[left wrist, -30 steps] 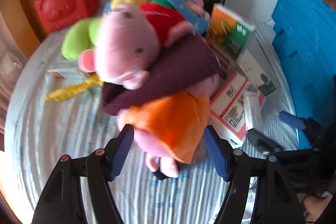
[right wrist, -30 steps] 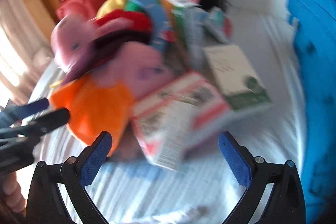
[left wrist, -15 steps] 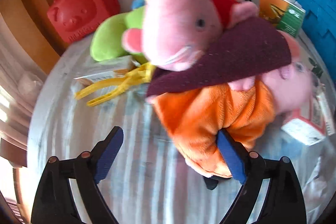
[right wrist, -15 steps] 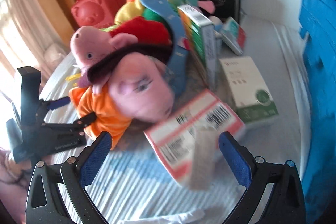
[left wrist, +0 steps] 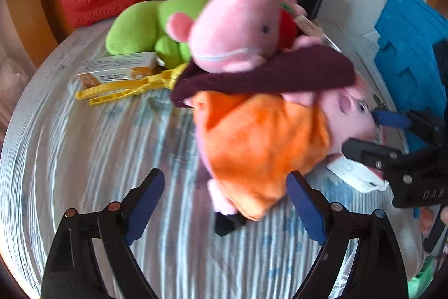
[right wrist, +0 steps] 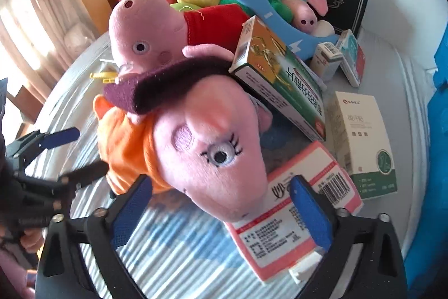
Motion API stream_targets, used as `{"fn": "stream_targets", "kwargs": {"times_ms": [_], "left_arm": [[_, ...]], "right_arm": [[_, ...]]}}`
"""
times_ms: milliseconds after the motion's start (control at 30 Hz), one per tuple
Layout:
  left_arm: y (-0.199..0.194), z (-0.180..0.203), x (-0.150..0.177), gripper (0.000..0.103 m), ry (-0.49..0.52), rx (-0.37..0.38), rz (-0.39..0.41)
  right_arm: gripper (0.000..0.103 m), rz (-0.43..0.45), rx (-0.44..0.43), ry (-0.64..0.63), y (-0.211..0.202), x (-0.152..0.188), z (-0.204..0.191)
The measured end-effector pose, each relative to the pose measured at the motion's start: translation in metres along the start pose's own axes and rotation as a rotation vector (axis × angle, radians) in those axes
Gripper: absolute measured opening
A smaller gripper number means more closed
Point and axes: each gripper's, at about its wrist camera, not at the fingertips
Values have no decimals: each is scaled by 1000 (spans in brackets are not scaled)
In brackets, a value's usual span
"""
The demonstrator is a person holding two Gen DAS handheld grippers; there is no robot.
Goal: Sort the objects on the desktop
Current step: 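Grasp the orange-dressed pig plush with the left tool while the right tool grasps the pink pig head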
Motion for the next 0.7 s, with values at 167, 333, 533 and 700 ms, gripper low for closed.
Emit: {"fn": "stream_targets", "kwargs": {"times_ms": [167,333,533,700], "left_arm": [[28,11,-6,90,15,-6,-60],[41,20,-11,90,34,10,-75],[41,23,-12,69,49,12,-50],[23,25,-9,65,60,17,-22]], "right_arm": [[96,6,11,-43,-4,-3,1],[102,-12,5,-61,5,-11,-2],[66,-14,18,-61,13,-12,-6],[56,9,0,-55,-4,-4,-6]]}}
Point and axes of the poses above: each gripper's, at about its wrist camera, not at the fingertips, and y roughly the way its jaws point, z to its right, x to its underside, and after that the axes turned 2 degrees about x, right-handed
